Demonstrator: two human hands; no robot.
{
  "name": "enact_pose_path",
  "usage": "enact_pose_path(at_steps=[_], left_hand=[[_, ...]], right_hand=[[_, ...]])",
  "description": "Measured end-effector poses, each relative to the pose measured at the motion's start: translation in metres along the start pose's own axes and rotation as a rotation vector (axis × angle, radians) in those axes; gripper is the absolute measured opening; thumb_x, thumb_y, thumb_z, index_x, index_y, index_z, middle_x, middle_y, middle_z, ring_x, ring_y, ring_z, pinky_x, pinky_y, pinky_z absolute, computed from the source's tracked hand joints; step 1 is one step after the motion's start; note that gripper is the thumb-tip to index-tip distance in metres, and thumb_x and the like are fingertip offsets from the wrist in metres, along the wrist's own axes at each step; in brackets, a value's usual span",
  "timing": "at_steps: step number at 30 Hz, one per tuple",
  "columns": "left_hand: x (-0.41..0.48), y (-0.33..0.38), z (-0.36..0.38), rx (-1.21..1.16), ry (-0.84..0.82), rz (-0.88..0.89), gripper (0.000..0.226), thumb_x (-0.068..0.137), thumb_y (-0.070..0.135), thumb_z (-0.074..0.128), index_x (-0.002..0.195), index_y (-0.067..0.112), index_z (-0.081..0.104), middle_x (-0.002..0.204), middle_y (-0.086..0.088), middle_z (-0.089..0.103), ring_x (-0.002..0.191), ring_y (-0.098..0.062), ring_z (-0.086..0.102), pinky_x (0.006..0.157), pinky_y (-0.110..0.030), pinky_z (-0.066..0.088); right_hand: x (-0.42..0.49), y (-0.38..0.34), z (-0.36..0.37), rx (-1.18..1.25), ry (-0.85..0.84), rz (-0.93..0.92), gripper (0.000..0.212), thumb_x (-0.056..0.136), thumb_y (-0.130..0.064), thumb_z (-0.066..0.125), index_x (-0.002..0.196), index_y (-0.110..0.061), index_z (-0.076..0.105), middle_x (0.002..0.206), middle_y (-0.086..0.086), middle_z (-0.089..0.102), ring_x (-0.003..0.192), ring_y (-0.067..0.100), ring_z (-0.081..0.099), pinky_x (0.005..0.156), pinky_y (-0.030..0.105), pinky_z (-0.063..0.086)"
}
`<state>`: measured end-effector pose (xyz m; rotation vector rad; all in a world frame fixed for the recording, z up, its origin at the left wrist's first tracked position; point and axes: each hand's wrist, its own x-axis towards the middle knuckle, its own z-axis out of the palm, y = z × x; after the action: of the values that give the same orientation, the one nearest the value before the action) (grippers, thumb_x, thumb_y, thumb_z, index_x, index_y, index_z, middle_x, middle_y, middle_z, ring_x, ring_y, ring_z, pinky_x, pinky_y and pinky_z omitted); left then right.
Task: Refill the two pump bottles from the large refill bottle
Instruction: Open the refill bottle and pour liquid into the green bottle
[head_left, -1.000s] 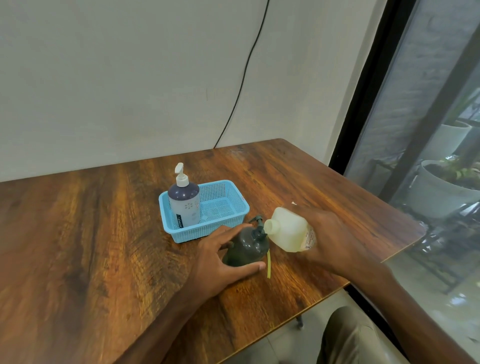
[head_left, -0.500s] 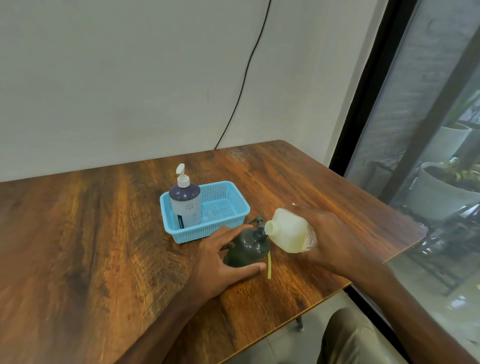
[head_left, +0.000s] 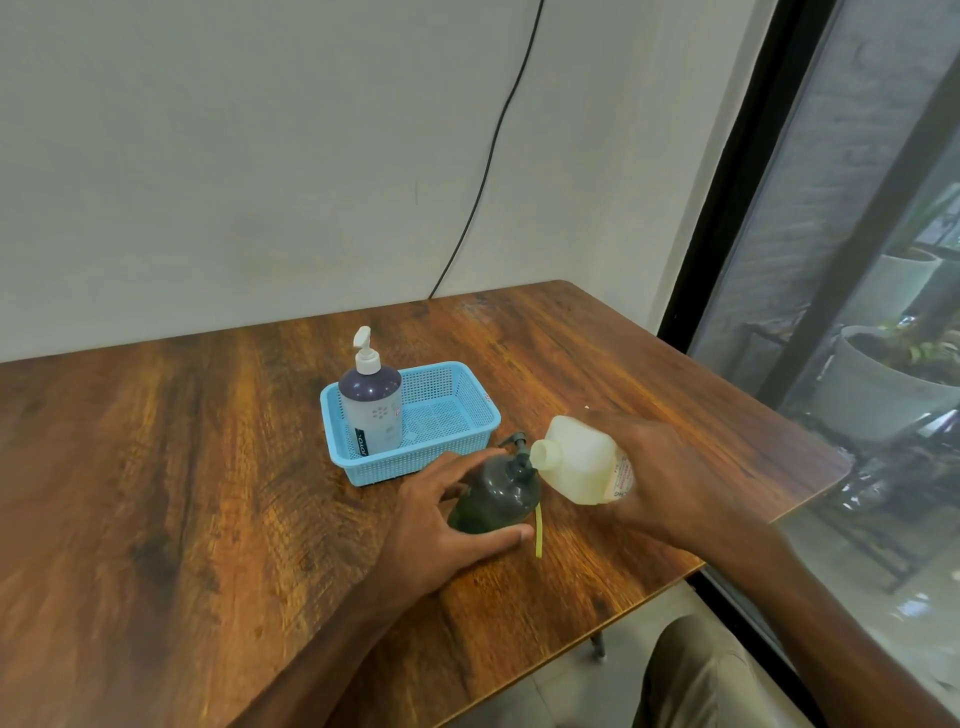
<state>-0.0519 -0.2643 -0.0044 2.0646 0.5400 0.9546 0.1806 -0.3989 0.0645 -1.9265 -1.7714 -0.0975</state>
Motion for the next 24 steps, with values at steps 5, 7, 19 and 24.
enact_pose_path(at_steps=[5,7,19,24], left_hand=[[-0.0001,0.0004,0.0006,-0.013,-0.002,-0.006,0.075,0.068,0.048,0.098,0.131,0.056,0.057,0.132,0.031,0.063,0.128,0.007,0.058,0.096,-0.01,0.052],[0.0,0.0004,0.0002,-0.013,-0.004,-0.005,0.076,0.068,0.047,0.098,0.13,0.055,0.057,0.132,0.031,0.063,0.127,0.007,0.057,0.096,-0.009,0.051],[-0.0008,-0.0001,0.0006,-0.026,-0.002,-0.017,0.073,0.067,0.046,0.099,0.127,0.054,0.058,0.127,0.034,0.064,0.126,0.007,0.058,0.095,-0.009,0.051],[-0.0007,0.0003,0.0016,-0.029,0.01,-0.022,0.071,0.067,0.046,0.099,0.126,0.054,0.06,0.127,0.032,0.065,0.124,0.008,0.059,0.095,-0.009,0.052]], right_hand=[[-0.0001,0.0035,0.0018,-0.018,-0.005,-0.001,0.083,0.068,-0.04,0.091,0.141,-0.034,0.051,0.133,-0.01,0.063,0.124,0.011,0.057,0.1,0.04,0.053],[0.0009,0.004,0.0022,-0.018,-0.008,-0.01,0.082,0.069,-0.041,0.09,0.141,-0.034,0.052,0.134,-0.011,0.063,0.124,0.01,0.057,0.1,0.04,0.054],[0.0023,0.0048,-0.0005,-0.016,-0.013,-0.019,0.078,0.069,-0.042,0.09,0.138,-0.032,0.055,0.131,-0.011,0.064,0.12,0.01,0.059,0.096,0.037,0.054],[0.0031,0.0017,-0.0024,-0.014,-0.018,-0.023,0.077,0.069,-0.039,0.091,0.138,-0.031,0.056,0.13,-0.01,0.065,0.119,0.008,0.058,0.095,0.029,0.049]])
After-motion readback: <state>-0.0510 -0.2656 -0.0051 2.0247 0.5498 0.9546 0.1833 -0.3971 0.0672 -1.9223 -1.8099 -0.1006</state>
